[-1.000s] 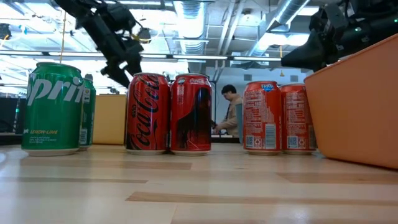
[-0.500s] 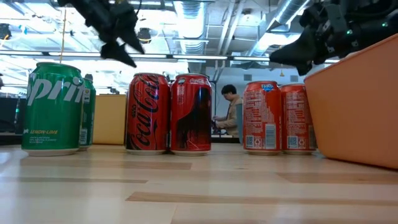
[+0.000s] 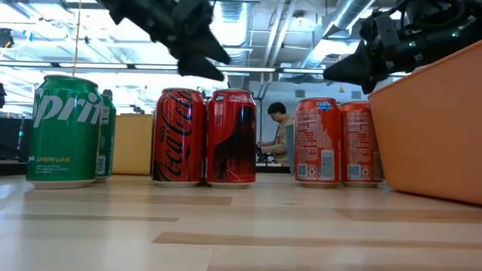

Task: Sort soda cans
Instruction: Put the top right orange soda can into the yellow bin

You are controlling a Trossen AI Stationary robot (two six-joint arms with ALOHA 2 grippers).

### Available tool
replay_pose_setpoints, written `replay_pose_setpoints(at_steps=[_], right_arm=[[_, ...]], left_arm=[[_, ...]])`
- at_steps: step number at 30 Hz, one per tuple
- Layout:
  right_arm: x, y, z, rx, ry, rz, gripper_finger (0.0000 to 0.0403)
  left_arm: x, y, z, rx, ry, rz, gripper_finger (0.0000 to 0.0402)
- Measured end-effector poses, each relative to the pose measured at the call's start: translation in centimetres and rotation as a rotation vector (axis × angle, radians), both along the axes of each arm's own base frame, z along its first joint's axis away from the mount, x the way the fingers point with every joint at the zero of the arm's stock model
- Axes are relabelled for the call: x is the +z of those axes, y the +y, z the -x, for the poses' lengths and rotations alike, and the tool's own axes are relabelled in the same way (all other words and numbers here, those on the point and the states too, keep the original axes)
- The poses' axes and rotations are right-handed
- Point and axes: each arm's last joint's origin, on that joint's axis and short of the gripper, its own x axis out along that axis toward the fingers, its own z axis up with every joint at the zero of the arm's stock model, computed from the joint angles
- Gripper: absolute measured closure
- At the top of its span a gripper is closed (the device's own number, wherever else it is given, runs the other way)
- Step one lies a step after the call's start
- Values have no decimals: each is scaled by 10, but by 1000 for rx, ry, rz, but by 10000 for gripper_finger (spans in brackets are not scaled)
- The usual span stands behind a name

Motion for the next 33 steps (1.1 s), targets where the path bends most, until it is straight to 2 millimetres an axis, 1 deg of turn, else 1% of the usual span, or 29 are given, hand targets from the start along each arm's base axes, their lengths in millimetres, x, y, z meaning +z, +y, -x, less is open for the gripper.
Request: replay_pose_setpoints(at_steps=[3,6,10,12,14,18,22,25,28,31,33], right_arm=[[1,0,3,3,28,31,333],[2,0,4,-2,133,16,321],[9,-2,5,-75,235,11,289],[15,-3,4,-92,226,13,270],[20,-3,3,-96,204,16,250],[21,-4,4,-114,233,6,206],[20,-7,17,-236,405,-55,171],[21,-8,30,-313,502,-73,168],[20,-7,39,-328,538,-117,179],[8,-6,43,-333,598,-166,196],[0,-6,39,-326,615,-190,208]], left_arm=[[-9,0,-13,-15,-26,-24,84],[-15,1,-23,-34,-47,-61,84],[-23,3,-37,-56,-96,-121,84],[-26,5,-44,-47,-141,-123,84],[-28,11,-53,-41,-151,-106,84],[-29,20,-74,-62,-109,-123,84],[-33,25,-94,-87,-26,-153,83],[-34,28,-105,-88,8,-192,83],[-34,30,-112,-85,7,-208,83],[-35,33,-113,-78,12,-207,83],[-35,36,-112,-71,16,-205,83]])
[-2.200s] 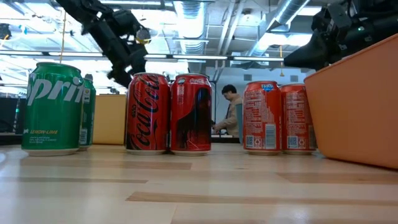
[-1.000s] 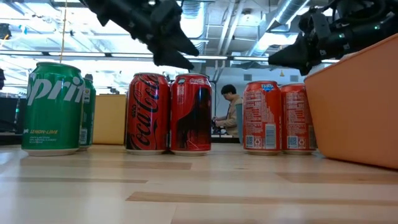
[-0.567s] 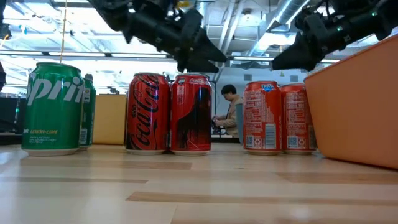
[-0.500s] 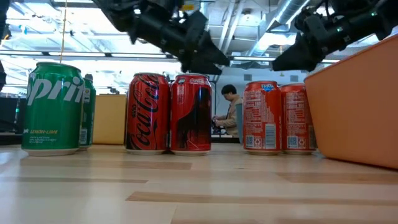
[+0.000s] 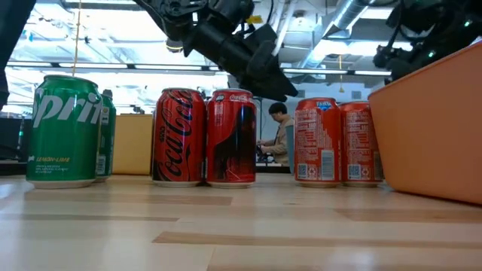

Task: Sort soda cans
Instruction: Put the top right orange soda can into the yellow bin

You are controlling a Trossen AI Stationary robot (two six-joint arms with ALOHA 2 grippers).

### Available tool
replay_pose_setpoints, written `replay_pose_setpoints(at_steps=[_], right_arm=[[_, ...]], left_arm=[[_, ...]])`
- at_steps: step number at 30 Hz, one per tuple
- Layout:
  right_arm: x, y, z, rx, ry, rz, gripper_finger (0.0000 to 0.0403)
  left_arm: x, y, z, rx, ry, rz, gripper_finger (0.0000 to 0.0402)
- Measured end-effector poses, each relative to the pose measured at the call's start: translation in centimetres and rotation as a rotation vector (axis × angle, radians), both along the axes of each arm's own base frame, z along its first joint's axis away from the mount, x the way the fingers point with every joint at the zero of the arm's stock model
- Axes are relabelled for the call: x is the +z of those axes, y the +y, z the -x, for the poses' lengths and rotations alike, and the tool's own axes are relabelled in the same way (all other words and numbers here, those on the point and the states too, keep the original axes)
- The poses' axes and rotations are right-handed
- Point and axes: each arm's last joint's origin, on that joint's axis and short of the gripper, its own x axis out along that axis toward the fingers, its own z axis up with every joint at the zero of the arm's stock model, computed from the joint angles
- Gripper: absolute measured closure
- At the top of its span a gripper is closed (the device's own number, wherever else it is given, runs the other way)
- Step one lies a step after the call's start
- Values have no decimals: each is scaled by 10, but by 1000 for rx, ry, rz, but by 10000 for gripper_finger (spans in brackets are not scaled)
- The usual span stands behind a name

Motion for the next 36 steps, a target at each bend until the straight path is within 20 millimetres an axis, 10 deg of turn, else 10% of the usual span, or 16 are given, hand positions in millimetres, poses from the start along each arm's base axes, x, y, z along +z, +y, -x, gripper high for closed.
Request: replay_pose_setpoints(at_steps=[36], right_arm=[[-31,-10,-72,215,-195,-3,264]], left_arm=[[-18,11,14,43,211,57,83]])
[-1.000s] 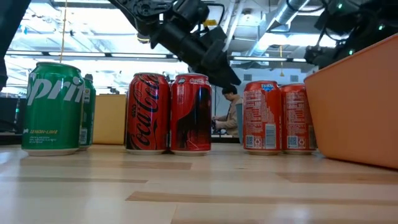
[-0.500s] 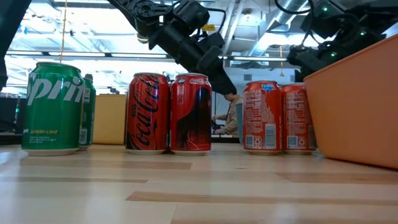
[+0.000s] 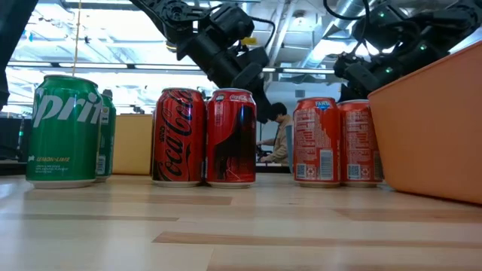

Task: Sort soda cans
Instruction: Put the top right orange soda can into the yellow bin

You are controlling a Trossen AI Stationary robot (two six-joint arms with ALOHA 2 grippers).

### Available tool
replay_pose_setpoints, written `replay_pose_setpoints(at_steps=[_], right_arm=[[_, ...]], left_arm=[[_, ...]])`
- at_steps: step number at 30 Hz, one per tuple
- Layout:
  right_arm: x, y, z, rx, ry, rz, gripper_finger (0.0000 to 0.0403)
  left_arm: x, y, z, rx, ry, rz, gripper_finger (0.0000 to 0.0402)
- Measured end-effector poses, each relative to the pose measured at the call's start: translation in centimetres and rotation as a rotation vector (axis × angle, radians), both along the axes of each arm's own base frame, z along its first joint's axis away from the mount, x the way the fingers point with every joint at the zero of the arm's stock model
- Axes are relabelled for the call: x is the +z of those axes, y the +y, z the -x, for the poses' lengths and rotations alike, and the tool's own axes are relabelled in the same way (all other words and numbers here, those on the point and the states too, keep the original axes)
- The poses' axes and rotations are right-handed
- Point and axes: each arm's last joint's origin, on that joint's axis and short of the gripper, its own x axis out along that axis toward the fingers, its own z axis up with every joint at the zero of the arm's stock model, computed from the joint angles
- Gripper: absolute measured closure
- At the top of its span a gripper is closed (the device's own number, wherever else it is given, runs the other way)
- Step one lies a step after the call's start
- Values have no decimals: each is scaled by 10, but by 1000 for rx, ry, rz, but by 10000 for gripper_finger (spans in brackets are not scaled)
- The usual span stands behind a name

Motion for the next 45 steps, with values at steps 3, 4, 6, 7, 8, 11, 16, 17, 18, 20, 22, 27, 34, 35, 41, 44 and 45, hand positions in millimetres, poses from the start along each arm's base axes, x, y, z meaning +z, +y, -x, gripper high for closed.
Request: replay_pose_setpoints(at_steps=[3,4,6,7,8,11,16,17,18,20,22,27,34,35,41,44,45], right_arm=[[3,-1,-2,33,-22,54,264],[4,-1,-3,44,-30,73,264],[6,-1,-4,56,-47,97,264],[7,-1,-5,57,-57,100,264],[8,-1,-5,57,-60,100,264],[7,-2,-1,48,-34,91,264],[4,1,10,52,63,68,264],[4,2,11,58,75,68,264],[4,2,13,68,88,72,264],[2,5,14,133,113,74,264],[1,6,13,188,112,53,264],[-1,6,5,237,62,36,264],[-4,4,-10,263,-14,55,264],[-4,4,-11,262,-25,60,264],[-6,1,-18,252,-57,75,264],[-5,0,-18,250,-65,75,264],[-5,0,-18,250,-69,76,264]], left_arm=[[-2,0,1,-14,26,-10,83],[-2,0,1,-19,28,-15,83],[-2,-1,1,-31,31,-29,83],[-2,-1,1,-39,34,-38,83],[-2,-1,1,-47,37,-46,83],[-2,-2,1,-55,39,-54,83],[-2,-9,0,-90,45,-40,83],[-3,-11,0,-100,47,-38,83],[-3,-13,0,-105,49,-38,83],[-3,-16,-1,-115,53,-38,83],[-3,-19,-1,-130,55,-46,83],[-2,-24,-3,-142,41,-52,83],[1,-23,-5,-144,1,-65,83],[2,-23,-6,-144,-3,-66,83],[2,-25,-6,-176,-14,-31,83],[3,-26,-7,-215,-42,-8,83],[4,-26,-8,-214,-49,-11,83]])
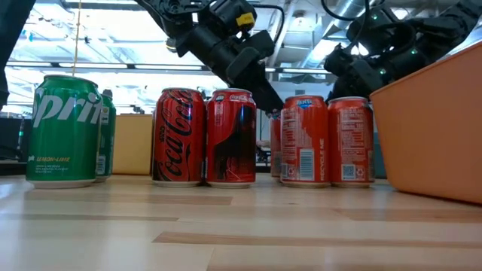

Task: Sort soda cans
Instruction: Put the top right orange soda can into the yellow bin

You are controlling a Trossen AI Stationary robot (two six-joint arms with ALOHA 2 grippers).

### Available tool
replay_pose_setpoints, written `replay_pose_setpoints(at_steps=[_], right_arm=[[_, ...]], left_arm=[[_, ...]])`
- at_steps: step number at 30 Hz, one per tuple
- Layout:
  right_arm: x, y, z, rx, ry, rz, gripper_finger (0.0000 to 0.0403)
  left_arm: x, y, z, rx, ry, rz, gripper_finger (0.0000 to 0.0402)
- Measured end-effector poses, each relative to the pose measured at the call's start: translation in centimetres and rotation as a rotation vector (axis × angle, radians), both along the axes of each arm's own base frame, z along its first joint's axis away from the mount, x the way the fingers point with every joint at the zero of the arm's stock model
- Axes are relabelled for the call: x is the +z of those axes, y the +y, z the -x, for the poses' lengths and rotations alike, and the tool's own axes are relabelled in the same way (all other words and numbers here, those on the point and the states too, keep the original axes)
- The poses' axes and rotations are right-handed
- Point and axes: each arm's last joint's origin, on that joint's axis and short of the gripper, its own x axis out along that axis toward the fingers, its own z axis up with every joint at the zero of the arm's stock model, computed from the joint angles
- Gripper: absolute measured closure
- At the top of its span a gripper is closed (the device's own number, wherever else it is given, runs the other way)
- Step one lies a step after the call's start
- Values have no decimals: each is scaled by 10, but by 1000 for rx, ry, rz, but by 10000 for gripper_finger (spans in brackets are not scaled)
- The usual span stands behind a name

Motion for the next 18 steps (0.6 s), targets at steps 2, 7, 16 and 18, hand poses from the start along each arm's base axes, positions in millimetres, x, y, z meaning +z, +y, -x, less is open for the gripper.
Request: replay_pose_setpoints(at_steps=[2,7,16,18], right_arm=[[1,0,-1,0,-16,8,264],[5,-1,-2,-1,-55,17,264],[16,-4,-3,-126,-146,36,264],[21,-4,-2,-129,-180,37,264]], left_arm=[[1,1,0,3,-9,-7,83],[4,5,-2,10,-45,-15,83],[-1,5,-3,17,-33,-4,83],[-1,5,-3,17,-33,-3,83]])
